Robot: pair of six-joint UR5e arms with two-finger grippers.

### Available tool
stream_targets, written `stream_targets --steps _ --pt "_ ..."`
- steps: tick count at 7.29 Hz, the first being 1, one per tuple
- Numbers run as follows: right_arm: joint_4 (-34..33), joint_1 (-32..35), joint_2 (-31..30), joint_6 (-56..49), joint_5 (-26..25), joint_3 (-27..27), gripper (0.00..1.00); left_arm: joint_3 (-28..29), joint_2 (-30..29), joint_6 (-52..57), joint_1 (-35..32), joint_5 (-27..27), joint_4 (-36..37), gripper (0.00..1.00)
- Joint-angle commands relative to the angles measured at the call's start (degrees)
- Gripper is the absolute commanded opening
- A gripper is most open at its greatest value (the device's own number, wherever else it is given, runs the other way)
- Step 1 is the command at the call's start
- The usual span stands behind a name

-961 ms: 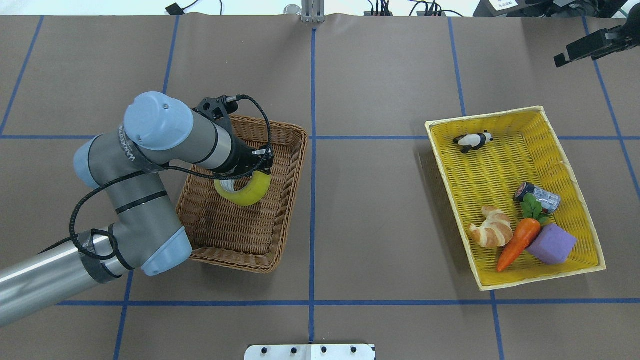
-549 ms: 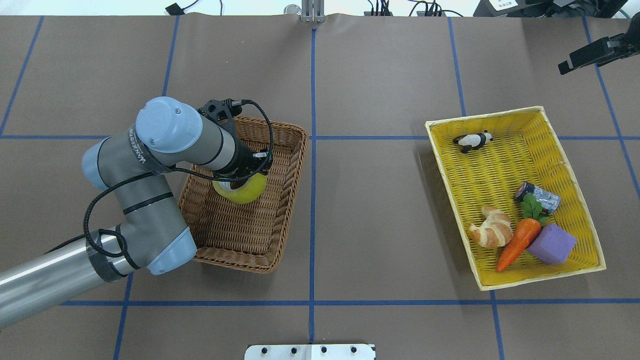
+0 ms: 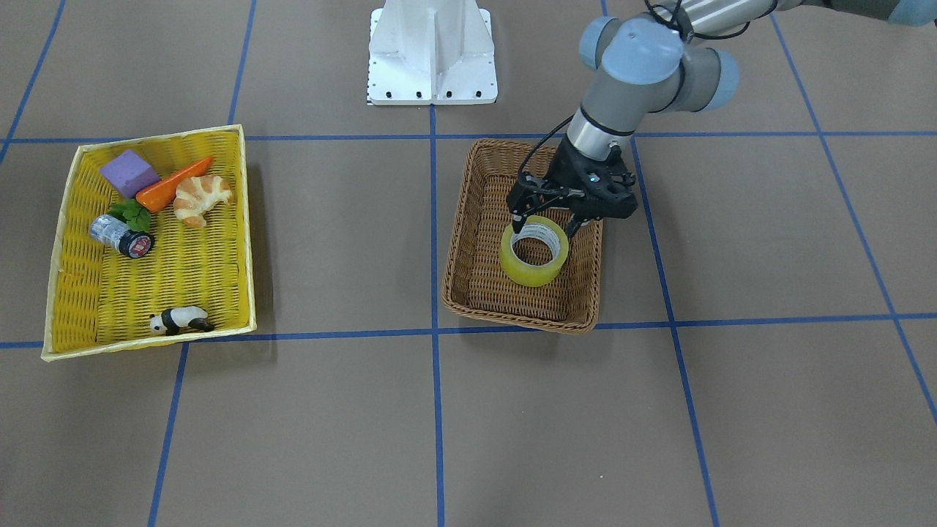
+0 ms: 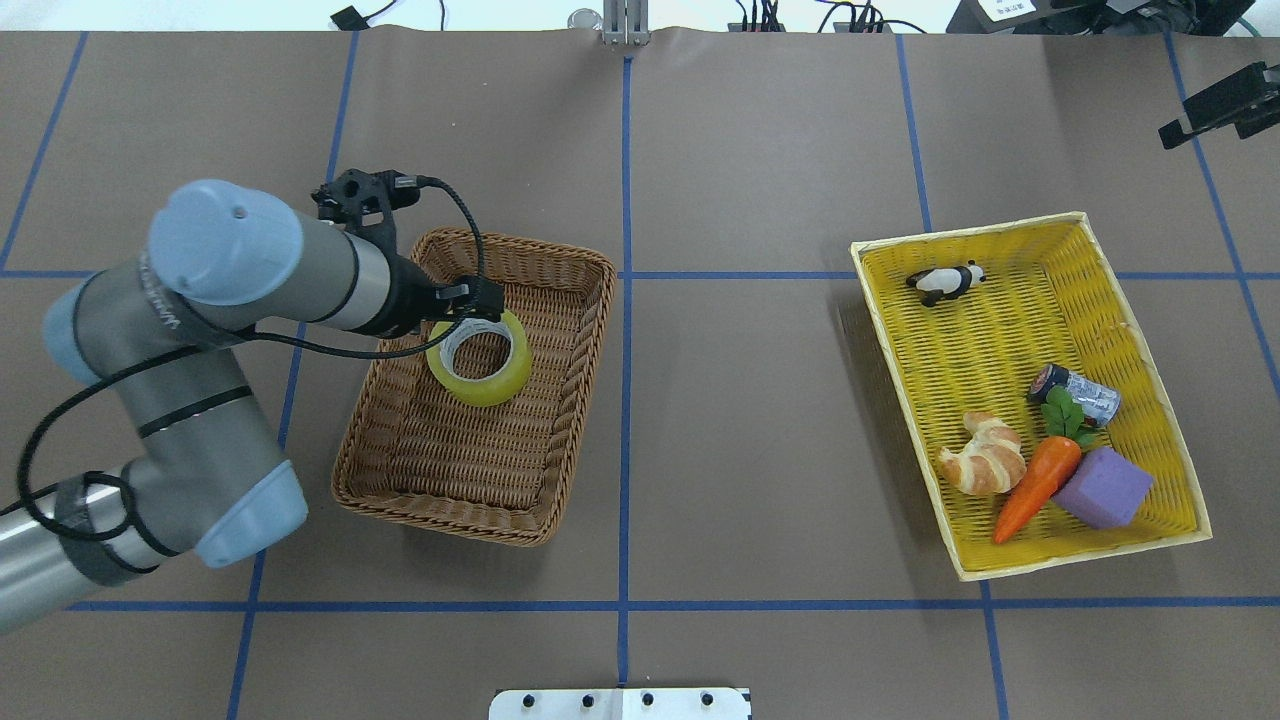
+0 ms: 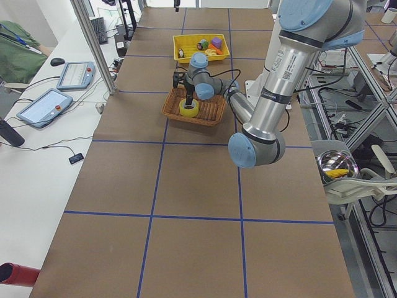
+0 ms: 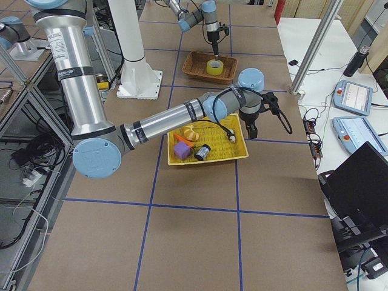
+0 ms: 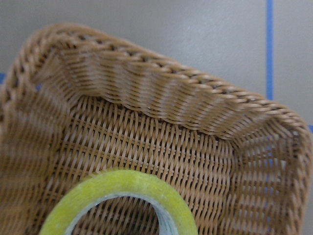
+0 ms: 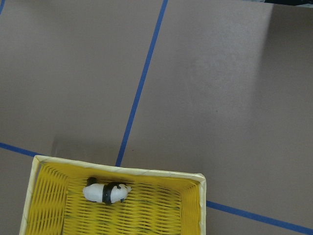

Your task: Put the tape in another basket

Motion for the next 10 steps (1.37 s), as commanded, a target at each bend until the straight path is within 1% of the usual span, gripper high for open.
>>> stream_targets --steps 1,2,3,4,5,6,7,8,9,10 --pt "-10.3 -0.7 0.2 -7.9 -5.9 0.2 1.0 -8.0 12.0 11.7 -9.2 -4.6 5.5 0.98" --pt "-16.5 -1.6 0.4 -14.9 -10.3 -0.3 1.0 -10.8 20.2 25.1 -14.8 -6.9 6.9 0.98" --pt "-21.6 -2.0 0.2 -17.7 -13.7 -0.5 1.0 -10.4 25.2 32.5 -21.4 -9.9 6.8 0.98" --pt "-21.9 1.1 -0.8 -20.9 -12.7 -1.5 1.0 -7.1 26.8 36.7 -28.7 -13.3 6.9 0.98" --pt "-21.5 3.9 -3.1 -26.1 -7.3 -3.9 1.0 -1.8 27.3 46.5 -36.1 -18.8 6.8 0.98" --pt "-21.2 8.4 -4.3 -27.0 -0.5 -8.7 1.0 4.2 28.4 64.1 -45.3 -25.9 7.1 0.98" --pt "-21.0 9.2 -4.7 -26.7 1.5 -9.6 1.0 12.2 27.8 75.2 -52.3 -29.3 7.0 0.98" --pt "-20.6 9.6 -6.1 -27.2 0.4 -9.7 1.0 18.2 27.2 77.4 -55.9 -29.4 6.4 0.98" --pt "-15.0 9.7 -7.9 -26.8 -2.7 -10.8 1.0 20.9 27.1 77.3 -56.2 -29.2 5.7 0.98" --pt "-11.8 10.2 -8.8 -26.7 -9.8 -10.3 1.0 21.6 27.1 76.9 -56.2 -29.1 5.3 0.98"
